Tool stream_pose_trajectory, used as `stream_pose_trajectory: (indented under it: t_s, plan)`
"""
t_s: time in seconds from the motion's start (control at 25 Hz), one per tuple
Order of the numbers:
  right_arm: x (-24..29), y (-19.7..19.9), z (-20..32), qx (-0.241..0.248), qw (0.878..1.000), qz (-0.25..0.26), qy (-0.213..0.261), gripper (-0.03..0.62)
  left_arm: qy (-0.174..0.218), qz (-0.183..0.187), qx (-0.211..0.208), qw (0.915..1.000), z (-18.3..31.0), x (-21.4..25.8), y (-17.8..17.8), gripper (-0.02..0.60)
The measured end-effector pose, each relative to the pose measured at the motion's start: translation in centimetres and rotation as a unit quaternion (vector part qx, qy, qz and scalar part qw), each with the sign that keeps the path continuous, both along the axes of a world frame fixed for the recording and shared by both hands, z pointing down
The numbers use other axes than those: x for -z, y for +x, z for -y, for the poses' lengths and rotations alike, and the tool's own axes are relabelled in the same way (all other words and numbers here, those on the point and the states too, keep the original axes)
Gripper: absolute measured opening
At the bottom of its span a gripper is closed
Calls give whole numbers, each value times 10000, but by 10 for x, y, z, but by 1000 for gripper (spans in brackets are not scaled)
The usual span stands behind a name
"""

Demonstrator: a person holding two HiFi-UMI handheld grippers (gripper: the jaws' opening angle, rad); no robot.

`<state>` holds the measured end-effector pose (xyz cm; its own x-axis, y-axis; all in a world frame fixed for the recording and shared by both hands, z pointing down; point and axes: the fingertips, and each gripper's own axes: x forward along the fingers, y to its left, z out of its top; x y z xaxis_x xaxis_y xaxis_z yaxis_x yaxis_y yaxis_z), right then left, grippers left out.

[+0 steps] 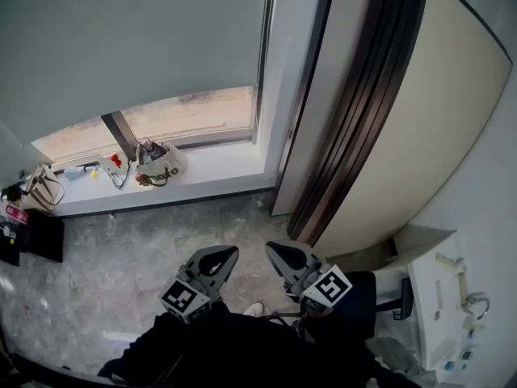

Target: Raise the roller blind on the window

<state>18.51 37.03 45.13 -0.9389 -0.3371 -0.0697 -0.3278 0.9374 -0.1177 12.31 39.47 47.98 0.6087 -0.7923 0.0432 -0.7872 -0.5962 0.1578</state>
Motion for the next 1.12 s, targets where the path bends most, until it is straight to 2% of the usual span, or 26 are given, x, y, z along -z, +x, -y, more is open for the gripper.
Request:
stream_pose_trajectory:
  t_s: [0.16, 0.28, 0.44, 0.6, 0.8, 0.96, 1.12]
  plan:
    - [6, -18, 27, 1, 9999, 160, 43, 6, 96, -32, -28, 9999, 32, 4, -15, 6]
    - [-2, -43, 54, -79, 9999, -111, 23, 6, 328, -160, -131, 9992, 63, 10, -37, 6]
    - [3, -79, 99, -293, 9992, -255, 31, 6, 176, -108, -212, 9996, 109, 6, -70, 6]
    - [10, -107, 145, -691, 9970, -312, 165, 6, 293, -110, -303, 9991, 152, 13, -99, 6]
    - [11, -146, 198, -1027, 9942, -282, 155, 6, 260, -232, -572, 9978, 199, 14, -140, 6]
    - [5, -160, 233, -1192, 9923, -328, 53, 6, 137, -221, -602, 9978, 236, 12, -158, 6]
    - [1, -164, 269, -1156, 9926, -367, 18, 6, 91, -281, -603, 9977, 272, 10, -164, 6]
